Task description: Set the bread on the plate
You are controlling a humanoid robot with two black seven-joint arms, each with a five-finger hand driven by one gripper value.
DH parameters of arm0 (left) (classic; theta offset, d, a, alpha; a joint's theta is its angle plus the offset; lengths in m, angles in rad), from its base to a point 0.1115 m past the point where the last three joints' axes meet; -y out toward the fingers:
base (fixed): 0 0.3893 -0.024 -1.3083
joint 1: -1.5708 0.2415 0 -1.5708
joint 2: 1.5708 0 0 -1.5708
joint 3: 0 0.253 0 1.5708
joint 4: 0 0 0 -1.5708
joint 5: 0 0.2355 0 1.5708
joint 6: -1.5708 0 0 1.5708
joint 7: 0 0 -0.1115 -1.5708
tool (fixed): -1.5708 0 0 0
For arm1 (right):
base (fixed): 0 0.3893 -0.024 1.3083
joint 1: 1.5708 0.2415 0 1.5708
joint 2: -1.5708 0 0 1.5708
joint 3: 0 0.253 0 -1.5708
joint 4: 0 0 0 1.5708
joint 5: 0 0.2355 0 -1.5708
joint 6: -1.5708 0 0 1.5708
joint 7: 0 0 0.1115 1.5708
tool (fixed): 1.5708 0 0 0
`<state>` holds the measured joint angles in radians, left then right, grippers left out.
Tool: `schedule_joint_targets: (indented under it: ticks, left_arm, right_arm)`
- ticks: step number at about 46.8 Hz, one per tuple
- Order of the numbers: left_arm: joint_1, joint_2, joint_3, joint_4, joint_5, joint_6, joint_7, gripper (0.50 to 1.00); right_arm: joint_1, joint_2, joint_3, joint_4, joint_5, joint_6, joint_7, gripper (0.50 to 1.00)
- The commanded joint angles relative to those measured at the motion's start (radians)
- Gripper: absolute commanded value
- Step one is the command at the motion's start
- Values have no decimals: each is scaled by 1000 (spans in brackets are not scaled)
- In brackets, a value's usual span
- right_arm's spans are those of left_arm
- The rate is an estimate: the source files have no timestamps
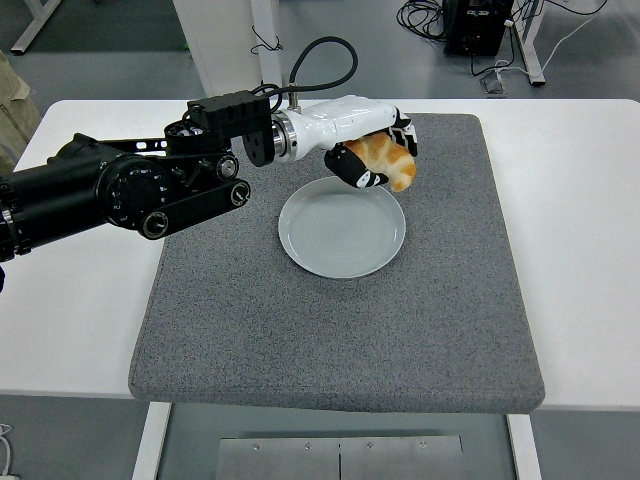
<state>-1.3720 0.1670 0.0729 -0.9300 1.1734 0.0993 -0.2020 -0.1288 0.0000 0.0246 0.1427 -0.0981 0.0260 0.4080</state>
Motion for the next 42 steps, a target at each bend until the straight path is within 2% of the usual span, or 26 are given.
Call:
schedule_joint_targets:
  ticks: [1,10,15,26,42]
  left_arm:
    - [16,-11,2,14,2,0,-1,500]
    - [70,-14,18,39,2,6,-8,500]
    - [96,-15,39,39,2,45,-11,500]
    - [142,-30,68,39,2,83,-11,500]
    - [192,-44,68,45,22,100,-11,500]
  right_arm:
    - [0,0,0,1,0,0,0,1000]
    - [0,0,0,0,0,0,0,1000]
    - [0,0,0,0,0,0,0,1000]
    - [0,0,0,0,0,0,0,1000]
    - [0,0,0,0,0,0,0,1000]
